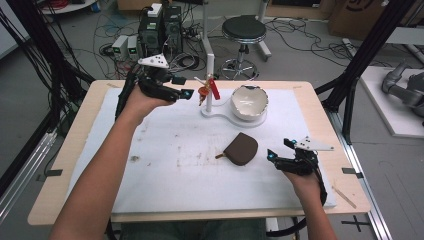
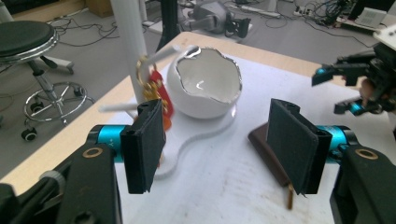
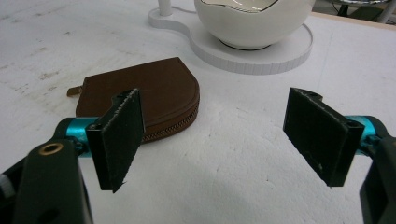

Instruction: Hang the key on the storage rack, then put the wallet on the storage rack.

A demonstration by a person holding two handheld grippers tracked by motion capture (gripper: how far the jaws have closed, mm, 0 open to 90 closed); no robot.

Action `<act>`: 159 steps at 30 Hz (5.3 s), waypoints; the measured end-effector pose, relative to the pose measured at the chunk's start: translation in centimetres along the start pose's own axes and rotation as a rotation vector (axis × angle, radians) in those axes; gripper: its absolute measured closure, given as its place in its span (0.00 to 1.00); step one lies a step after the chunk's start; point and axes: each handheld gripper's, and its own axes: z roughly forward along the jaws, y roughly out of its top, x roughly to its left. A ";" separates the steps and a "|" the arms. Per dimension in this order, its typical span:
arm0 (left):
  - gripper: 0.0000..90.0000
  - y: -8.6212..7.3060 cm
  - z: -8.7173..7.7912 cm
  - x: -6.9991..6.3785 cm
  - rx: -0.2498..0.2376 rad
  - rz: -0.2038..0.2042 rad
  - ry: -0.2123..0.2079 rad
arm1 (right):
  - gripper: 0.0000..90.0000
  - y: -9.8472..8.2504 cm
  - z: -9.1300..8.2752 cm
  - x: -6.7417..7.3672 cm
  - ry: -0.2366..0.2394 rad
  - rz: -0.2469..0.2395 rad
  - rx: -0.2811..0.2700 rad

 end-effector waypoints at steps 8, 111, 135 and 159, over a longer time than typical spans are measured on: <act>0.38 -3.0 -0.9 -1.6 -0.013 -0.014 -0.015 | 0.23 0.0 0.0 0.1 0.003 -0.011 0.002; 0.26 -16.2 -5.0 -7.5 0.025 -0.041 0.031 | 0.23 -0.4 0.7 0.6 0.011 -0.030 0.043; 0.26 -13.7 3.9 -9.1 0.113 0.017 -0.046 | 0.23 -1.5 -1.5 -0.5 -0.014 -0.015 0.022; 0.37 -12.5 13.3 -10.2 0.205 0.037 -0.124 | 0.23 -3.9 -5.6 -1.3 -0.076 0.017 0.025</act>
